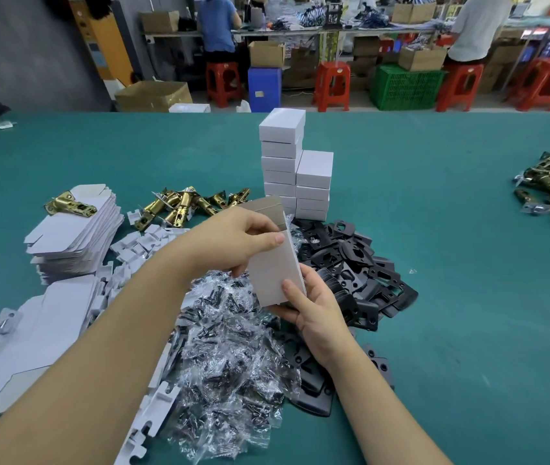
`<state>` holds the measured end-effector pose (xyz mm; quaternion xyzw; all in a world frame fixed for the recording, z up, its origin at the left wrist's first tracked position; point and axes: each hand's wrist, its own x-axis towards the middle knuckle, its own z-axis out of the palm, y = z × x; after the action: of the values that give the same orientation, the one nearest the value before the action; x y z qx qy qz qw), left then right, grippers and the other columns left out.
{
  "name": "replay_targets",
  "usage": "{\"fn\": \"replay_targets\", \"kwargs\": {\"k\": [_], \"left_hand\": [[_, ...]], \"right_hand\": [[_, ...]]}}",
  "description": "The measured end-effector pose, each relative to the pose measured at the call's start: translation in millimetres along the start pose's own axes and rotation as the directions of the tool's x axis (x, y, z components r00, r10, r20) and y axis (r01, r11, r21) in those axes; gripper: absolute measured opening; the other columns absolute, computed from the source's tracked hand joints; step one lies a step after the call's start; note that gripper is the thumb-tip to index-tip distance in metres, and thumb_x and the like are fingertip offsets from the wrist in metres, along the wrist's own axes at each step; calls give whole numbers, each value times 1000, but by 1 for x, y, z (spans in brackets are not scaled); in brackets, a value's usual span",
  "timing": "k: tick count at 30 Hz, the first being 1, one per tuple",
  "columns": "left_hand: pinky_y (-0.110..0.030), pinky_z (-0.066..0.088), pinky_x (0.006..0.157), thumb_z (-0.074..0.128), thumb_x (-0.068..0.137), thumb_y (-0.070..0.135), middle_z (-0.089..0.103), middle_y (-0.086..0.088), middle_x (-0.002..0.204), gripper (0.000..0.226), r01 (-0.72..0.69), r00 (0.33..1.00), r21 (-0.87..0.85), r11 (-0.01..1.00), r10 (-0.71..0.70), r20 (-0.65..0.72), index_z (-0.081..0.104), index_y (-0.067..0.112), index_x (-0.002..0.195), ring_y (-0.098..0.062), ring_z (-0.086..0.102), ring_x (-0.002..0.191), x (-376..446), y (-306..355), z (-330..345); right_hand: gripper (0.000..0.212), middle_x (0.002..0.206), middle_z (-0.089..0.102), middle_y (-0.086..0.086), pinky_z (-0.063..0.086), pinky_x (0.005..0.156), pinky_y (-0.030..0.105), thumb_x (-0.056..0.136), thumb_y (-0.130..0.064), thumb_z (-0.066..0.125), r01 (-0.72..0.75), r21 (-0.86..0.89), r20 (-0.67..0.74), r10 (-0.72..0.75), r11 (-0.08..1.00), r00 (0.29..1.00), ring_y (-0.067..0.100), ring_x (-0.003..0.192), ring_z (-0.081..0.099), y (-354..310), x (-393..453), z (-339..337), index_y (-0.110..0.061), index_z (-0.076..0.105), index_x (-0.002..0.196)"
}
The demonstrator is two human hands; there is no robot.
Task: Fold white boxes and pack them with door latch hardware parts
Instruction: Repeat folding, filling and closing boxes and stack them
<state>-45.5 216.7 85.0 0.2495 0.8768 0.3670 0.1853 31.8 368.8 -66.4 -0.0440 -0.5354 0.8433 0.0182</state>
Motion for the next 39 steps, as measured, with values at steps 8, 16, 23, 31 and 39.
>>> {"fn": "replay_targets", "kwargs": {"k": [8,16,23,31,39], "left_hand": [[-20,43,43,60,101,22,77,11,88,16,-113,923,-131,985,56,-380,75,23,94,-11,47,42,-6,-2,-14],[-18,35,38,57,101,27,70,5,68,23,119,806,28,993,-80,-587,71,24,83,-3,41,39,-1,-58,-25],[-37,60,81,70,95,35,68,5,101,27,347,938,432,833,-295,-185,68,21,117,-11,67,83,-4,-102,11],[-39,60,79,80,86,34,64,6,91,49,374,926,384,844,-322,-195,62,22,130,-14,66,78,-2,-109,22],[-29,50,59,73,93,25,66,1,81,11,373,914,245,895,-310,-261,72,20,102,-16,59,65,-5,-111,22]], "right_hand": [[48,128,70,12,62,87,45,89,-26,71,-20,104,-22,22,994,1000,30,113,70,0,2,-1,-18,58,134],[46,125,72,10,62,84,43,86,-26,72,-19,119,-58,26,993,998,28,112,71,1,3,-1,-14,58,128],[43,121,73,8,62,83,42,85,-25,72,-21,143,-76,32,990,997,28,110,71,1,3,0,-13,60,124],[43,120,73,8,62,83,41,84,-23,72,-29,133,-80,40,991,996,27,109,72,0,3,0,-13,60,124],[25,117,74,10,62,84,45,98,-6,63,-45,100,-84,53,994,995,30,106,72,1,4,-3,-11,61,123]]}}
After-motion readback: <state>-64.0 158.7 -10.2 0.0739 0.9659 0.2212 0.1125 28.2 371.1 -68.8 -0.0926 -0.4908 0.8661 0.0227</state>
